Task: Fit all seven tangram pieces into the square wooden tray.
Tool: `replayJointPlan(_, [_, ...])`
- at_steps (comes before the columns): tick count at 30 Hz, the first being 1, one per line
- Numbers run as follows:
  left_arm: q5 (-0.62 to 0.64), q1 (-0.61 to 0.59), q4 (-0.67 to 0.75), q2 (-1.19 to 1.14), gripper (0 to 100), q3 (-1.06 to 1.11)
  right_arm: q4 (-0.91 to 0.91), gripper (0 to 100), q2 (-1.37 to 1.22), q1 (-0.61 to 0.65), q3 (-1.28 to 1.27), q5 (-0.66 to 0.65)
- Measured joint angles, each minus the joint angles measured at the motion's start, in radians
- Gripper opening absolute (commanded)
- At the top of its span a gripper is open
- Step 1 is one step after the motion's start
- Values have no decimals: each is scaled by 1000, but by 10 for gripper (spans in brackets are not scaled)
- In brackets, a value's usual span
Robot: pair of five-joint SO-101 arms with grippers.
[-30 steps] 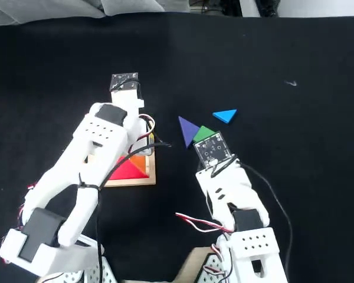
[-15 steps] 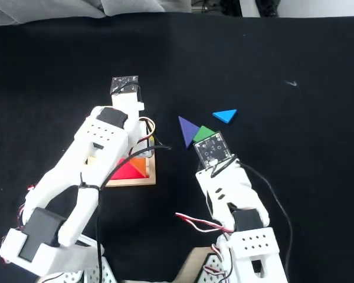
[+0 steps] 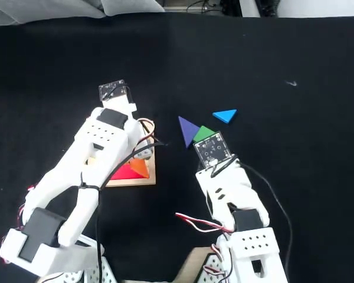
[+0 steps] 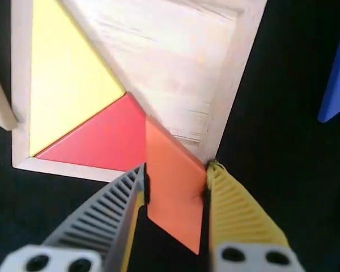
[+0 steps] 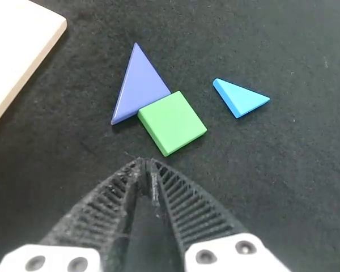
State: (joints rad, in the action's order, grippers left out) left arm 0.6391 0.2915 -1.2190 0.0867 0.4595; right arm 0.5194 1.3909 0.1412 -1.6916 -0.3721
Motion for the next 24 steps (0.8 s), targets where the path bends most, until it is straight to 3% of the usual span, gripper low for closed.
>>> replayJointPlan(5, [0,2,9,0,131,31,0,12,0,0,0,0])
replayJointPlan(15, [8,28,164,0,134,110,0,12,0,0,0,0])
replayJointPlan(20, [8,15,169,0,235,112,0,12,0,0,0,0])
replayJointPlan(24, [-12,-6,172,0,242,114,0,12,0,0,0,0])
